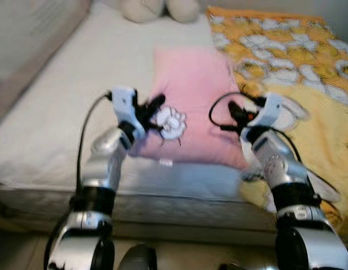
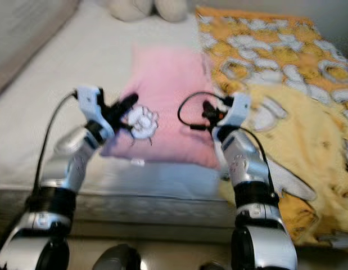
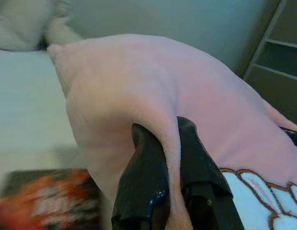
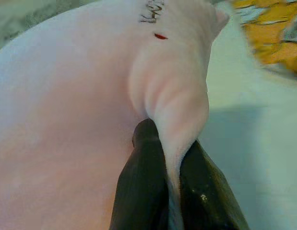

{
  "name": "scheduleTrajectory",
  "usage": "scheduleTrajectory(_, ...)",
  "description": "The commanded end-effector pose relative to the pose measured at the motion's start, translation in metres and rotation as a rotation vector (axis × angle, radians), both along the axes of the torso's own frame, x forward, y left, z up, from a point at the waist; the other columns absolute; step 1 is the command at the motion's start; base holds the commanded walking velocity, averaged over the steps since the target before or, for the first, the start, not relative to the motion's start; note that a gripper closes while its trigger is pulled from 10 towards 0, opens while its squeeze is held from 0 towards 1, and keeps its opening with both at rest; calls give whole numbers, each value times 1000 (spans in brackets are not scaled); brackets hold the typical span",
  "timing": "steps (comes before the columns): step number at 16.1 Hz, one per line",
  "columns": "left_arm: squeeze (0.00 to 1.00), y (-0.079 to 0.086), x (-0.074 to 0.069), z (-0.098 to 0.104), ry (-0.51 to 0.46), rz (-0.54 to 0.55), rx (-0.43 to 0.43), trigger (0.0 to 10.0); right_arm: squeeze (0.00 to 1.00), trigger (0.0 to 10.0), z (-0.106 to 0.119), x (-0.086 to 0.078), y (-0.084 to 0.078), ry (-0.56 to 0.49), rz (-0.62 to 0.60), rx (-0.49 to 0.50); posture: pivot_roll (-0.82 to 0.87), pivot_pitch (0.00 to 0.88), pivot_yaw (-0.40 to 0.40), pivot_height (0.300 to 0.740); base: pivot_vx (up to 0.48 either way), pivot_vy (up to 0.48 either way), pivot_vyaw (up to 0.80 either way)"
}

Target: Clean up the room

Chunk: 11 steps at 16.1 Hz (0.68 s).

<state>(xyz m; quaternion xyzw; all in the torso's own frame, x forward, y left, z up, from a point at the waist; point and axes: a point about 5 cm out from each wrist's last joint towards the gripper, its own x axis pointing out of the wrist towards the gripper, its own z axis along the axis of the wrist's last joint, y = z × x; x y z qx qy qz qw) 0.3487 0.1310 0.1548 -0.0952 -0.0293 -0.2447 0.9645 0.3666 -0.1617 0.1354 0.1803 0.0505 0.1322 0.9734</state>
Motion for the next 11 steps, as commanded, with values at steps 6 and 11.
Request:
scheduleTrajectory(6,0,-12,-8,1,-15,20,14,0,0,0,-1,4,-13,-25,-32,-87,20,0,-15,740,0,480,508)
scheduleTrajectory(11,0,7,-1,4,-33,49,86,0,0,0,-3,2,-3,-59,-12,-170,16,0,-13,740,180,409,191)
